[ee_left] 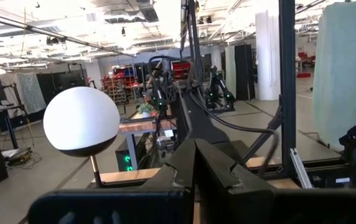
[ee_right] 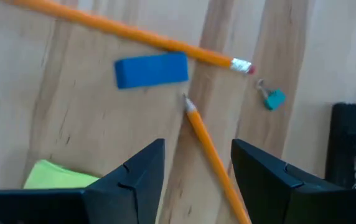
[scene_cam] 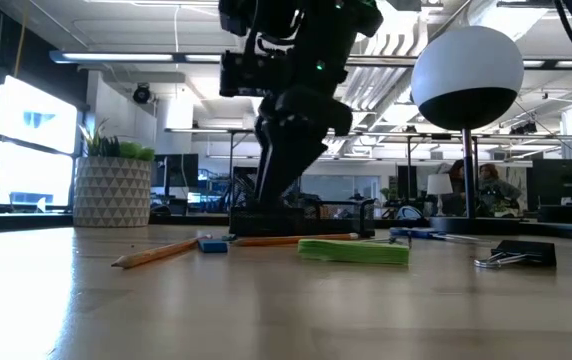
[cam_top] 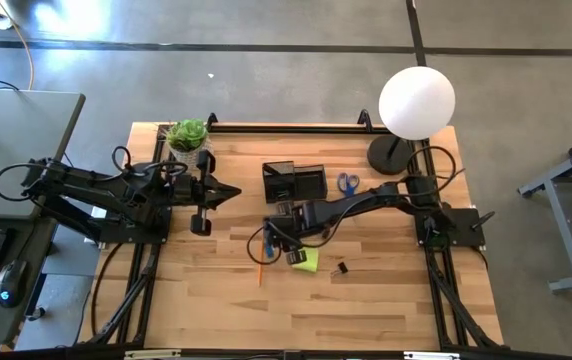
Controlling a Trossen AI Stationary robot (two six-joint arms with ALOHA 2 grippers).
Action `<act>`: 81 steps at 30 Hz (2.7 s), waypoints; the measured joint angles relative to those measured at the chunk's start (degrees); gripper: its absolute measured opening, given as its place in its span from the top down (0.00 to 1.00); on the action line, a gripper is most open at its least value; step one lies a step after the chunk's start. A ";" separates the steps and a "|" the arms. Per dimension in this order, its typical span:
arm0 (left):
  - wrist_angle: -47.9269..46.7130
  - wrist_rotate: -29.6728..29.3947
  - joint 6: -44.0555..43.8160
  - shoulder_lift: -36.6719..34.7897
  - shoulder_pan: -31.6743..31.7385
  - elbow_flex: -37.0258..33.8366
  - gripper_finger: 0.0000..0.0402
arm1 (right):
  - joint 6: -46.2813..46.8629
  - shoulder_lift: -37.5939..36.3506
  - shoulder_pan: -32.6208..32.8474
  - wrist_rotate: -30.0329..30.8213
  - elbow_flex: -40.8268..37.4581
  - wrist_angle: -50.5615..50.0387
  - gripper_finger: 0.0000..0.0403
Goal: Pick and place office supplies into organizer
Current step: Put the black binder clip into the black desk organizer
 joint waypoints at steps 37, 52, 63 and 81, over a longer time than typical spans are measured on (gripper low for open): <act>-0.01 0.19 -1.57 -0.02 0.00 0.00 1.00 | 20.61 -0.56 -3.40 -5.28 -0.63 -29.48 0.54; 0.05 0.04 -1.36 -0.04 0.00 0.00 1.00 | 20.65 -0.73 -5.30 -7.09 -9.65 -27.49 0.30; 0.09 0.03 -1.38 -0.04 0.00 0.00 1.00 | 20.63 -0.62 -3.85 -3.47 -8.91 -26.45 0.32; 0.08 0.01 -1.38 -0.04 0.00 0.00 1.00 | 19.38 -1.09 -3.81 -1.23 -8.86 -27.21 0.66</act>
